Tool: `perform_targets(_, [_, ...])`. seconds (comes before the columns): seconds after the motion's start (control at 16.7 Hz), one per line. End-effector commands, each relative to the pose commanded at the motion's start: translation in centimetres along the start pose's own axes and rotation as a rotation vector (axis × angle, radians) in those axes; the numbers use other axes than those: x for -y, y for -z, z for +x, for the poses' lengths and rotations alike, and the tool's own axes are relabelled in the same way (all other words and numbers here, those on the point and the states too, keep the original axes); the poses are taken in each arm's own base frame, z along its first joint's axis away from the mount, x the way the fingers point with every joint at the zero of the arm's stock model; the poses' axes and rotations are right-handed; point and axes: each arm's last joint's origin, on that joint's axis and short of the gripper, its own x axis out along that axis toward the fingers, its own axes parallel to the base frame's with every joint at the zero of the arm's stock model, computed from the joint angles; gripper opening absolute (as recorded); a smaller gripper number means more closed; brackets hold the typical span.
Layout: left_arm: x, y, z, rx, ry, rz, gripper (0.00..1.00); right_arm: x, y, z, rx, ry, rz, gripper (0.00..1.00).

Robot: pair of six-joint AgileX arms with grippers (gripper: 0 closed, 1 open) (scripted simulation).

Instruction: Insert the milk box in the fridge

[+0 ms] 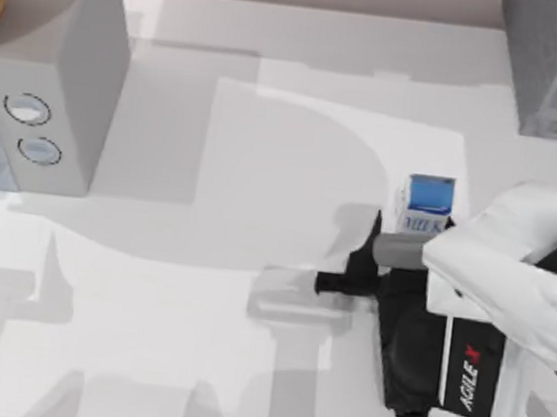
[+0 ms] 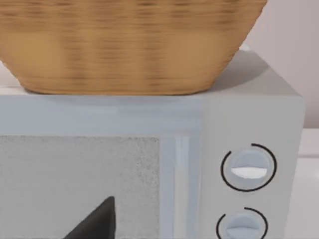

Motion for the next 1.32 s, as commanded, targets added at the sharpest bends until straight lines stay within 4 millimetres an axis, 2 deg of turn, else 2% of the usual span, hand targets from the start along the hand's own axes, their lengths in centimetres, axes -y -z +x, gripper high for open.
perform_targets(0.12, [0.0, 0.0, 0.0, 0.0, 0.0, 0.0, 1.0, 0.0, 0.0, 0.0, 0.0, 0.0, 0.0, 1.0])
perform_targets(0.18, [0.0, 0.0, 0.0, 0.0, 0.0, 0.0, 1.0, -1.4, 0.9, 0.8, -0.034, -0.062, -0.001, 1.0])
perform_targets(0.54, [0.0, 0.0, 0.0, 0.0, 0.0, 0.0, 1.0, -0.6, 0.2, 2.4, -0.001, 0.002, 0.002, 1.0])
perform_targets(1.32, [0.0, 0.0, 0.0, 0.0, 0.0, 0.0, 1.0, 0.0, 0.0, 4.9, 0.0, 0.0, 0.0, 1.0])
